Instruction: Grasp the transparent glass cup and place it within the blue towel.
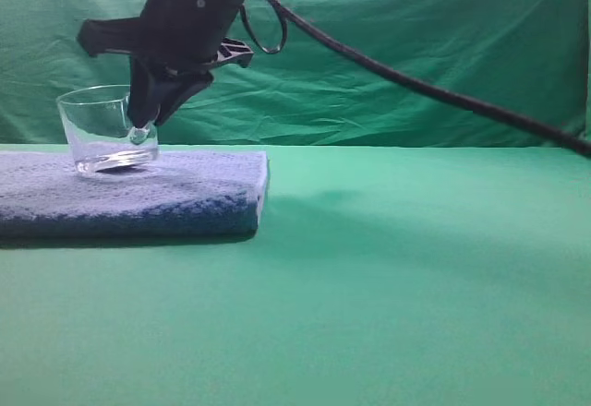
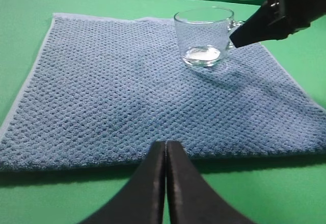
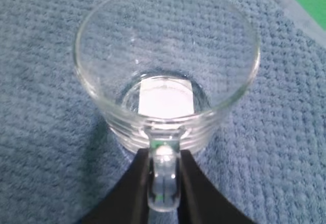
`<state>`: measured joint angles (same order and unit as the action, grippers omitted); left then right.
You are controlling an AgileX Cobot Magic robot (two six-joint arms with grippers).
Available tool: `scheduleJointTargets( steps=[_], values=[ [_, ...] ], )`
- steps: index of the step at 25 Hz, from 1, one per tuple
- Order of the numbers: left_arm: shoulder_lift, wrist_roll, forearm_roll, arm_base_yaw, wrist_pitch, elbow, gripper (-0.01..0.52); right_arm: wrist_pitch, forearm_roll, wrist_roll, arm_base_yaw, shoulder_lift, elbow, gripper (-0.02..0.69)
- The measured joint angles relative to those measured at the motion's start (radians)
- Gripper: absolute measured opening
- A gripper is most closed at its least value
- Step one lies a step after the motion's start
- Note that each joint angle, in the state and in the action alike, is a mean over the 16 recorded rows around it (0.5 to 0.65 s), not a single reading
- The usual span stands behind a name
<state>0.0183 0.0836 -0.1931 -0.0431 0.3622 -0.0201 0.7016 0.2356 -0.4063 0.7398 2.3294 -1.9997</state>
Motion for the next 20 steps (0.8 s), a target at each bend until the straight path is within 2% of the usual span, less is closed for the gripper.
scheduleJointTargets(
  steps=[4, 7, 16, 20],
  values=[
    [0.0, 0.0, 0.0, 0.0, 0.0, 0.0, 0.0, 0.119, -0.032, 0.042, 0.0, -0.035, -0.037, 0.335],
    [0.0, 0.0, 0.0, 0.0, 0.0, 0.0, 0.0, 0.227, -0.067, 0.087, -0.003, -0.078, -0.065, 0.303],
    [0.0, 0.0, 0.0, 0.0, 0.0, 0.0, 0.0, 0.485, -0.169, 0.22, -0.028, -0.254, -0.114, 0.044],
    [0.0, 0.0, 0.0, 0.0, 0.0, 0.0, 0.0, 0.523, -0.185, 0.247, -0.044, -0.342, -0.082, 0.003]
  ],
)
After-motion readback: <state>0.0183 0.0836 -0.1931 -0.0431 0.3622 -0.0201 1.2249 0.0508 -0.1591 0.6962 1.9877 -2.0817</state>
